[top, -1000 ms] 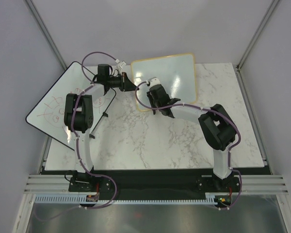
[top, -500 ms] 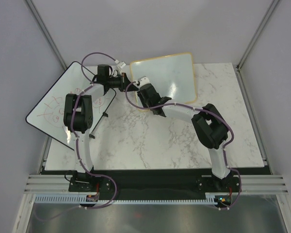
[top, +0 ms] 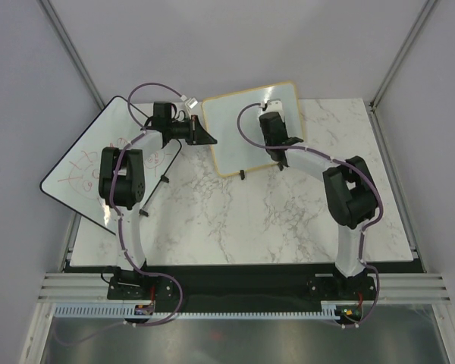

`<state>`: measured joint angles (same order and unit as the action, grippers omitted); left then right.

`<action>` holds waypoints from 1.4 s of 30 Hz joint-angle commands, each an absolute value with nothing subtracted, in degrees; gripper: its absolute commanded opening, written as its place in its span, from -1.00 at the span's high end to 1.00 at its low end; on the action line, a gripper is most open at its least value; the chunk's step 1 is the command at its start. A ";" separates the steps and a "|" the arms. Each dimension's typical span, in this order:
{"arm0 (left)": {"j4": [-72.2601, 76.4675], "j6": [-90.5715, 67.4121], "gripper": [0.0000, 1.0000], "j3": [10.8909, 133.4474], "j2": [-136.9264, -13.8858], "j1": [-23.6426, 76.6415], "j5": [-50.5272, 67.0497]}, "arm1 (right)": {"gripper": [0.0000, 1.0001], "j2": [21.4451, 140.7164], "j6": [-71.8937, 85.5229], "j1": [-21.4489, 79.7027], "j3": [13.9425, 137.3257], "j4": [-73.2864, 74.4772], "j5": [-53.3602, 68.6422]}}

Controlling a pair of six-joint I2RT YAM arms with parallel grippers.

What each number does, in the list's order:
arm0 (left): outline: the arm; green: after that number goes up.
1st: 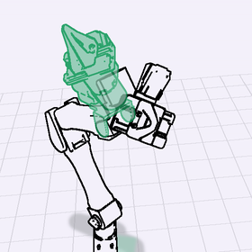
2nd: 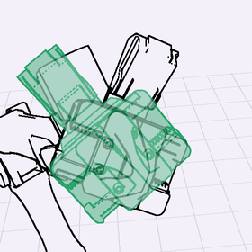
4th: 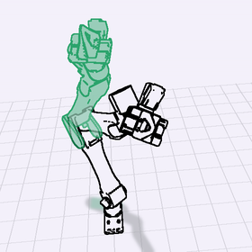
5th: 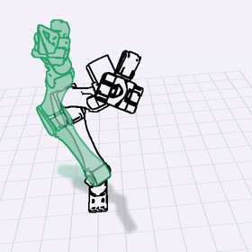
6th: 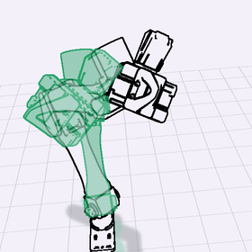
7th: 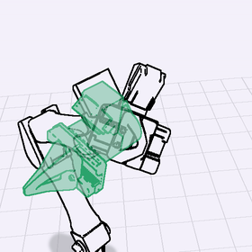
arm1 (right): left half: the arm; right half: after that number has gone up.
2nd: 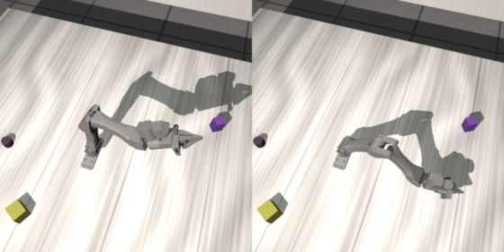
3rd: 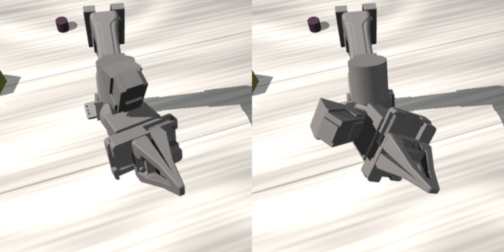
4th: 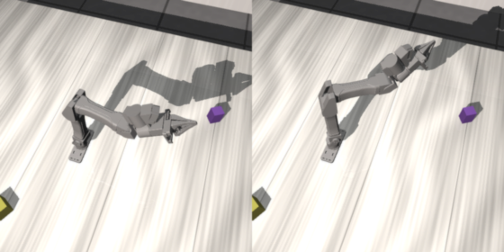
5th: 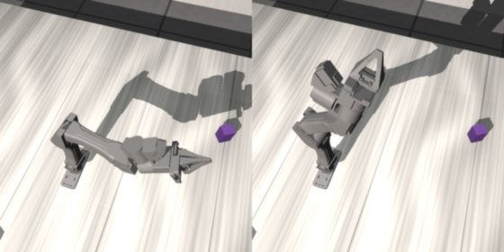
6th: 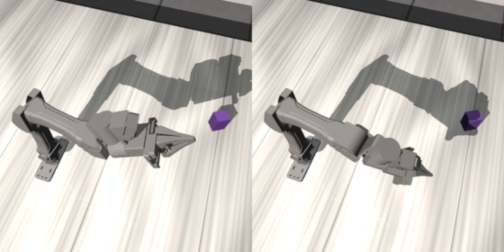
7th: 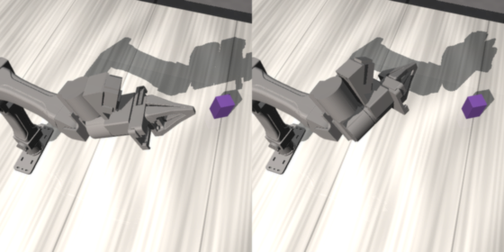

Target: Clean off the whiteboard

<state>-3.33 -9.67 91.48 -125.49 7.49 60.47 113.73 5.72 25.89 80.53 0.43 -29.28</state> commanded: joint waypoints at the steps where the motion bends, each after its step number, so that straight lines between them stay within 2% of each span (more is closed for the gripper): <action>1: -4.39 -0.09 0.96 91.58 -122.96 8.61 57.66 | 1.00 117.86 0.53 33.81 81.74 0.44 -24.37; 7: -5.18 -0.09 0.96 91.84 -122.96 8.70 57.57 | 1.00 117.16 -0.97 41.03 80.77 -6.24 -9.07; 10: -5.19 -0.09 0.96 91.93 -123.05 8.70 57.74 | 1.00 117.95 -0.18 42.01 80.77 -6.59 -8.35; 13: -5.45 -0.09 0.96 92.20 -122.96 8.70 57.92 | 1.00 119.09 0.00 41.49 81.38 -5.46 -14.04; 21: -6.42 2.37 0.96 92.46 -122.52 8.70 57.83 | 1.00 117.86 9.14 27.00 81.48 -0.79 -27.05; 27: -7.38 3.60 0.96 92.29 -122.43 8.70 57.48 | 1.00 117.60 14.67 19.16 78.14 1.58 -27.60; 30: -8.17 4.48 0.96 92.29 -122.26 8.70 57.04 | 1.00 117.68 14.85 19.16 79.45 2.11 -28.74; 33: -8.44 5.10 0.96 92.20 -121.91 8.70 56.87 | 1.00 118.47 15.56 19.51 80.77 2.02 -24.45; 42: -8.96 5.45 0.96 92.90 -121.82 8.70 56.78 | 1.00 119.53 14.23 32.43 78.67 -4.22 -12.93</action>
